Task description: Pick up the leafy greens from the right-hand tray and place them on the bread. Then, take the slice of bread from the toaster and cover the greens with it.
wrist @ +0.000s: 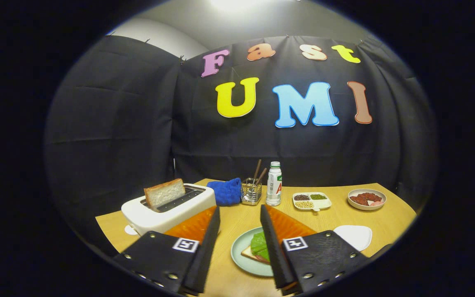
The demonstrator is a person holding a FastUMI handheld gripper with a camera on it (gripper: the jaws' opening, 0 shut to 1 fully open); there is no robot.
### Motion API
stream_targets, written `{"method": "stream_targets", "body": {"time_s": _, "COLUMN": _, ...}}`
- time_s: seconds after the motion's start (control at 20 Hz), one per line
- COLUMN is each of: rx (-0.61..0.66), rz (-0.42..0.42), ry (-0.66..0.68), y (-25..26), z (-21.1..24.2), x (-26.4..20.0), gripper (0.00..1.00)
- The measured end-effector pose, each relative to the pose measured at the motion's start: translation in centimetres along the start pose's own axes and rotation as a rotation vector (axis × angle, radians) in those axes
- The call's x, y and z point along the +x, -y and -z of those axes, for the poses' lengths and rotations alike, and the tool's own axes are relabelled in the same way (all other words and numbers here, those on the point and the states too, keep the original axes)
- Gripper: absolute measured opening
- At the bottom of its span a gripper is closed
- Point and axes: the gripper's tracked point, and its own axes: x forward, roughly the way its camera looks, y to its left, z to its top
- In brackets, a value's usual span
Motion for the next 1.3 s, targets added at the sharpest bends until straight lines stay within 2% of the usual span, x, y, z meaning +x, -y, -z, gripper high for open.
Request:
{"method": "stream_targets", "body": {"time_s": 0.05, "rx": 0.002, "rz": -0.012, "ry": 0.01, "y": -1.7, "z": -0.6, "x": 0.1, "gripper": 0.45}}
{"method": "stream_targets", "body": {"time_s": 0.3, "rx": -0.041, "rz": -0.032, "ry": 0.001, "y": -10.2, "z": -1.1, "x": 1.1, "gripper": 0.45}}
{"method": "stream_targets", "body": {"time_s": 0.5, "rx": -0.09, "rz": -0.035, "ry": -0.014, "y": -14.9, "z": 0.2, "x": 2.2, "gripper": 0.45}}
{"method": "stream_targets", "body": {"time_s": 0.65, "rx": -0.111, "rz": -0.05, "ry": -0.057, "y": -16.7, "z": 1.5, "x": 3.0, "gripper": 0.45}}
{"method": "stream_targets", "body": {"time_s": 1.3, "rx": -0.021, "rz": 0.047, "ry": -0.138, "y": -18.4, "z": 3.1, "x": 8.5, "gripper": 0.45}}
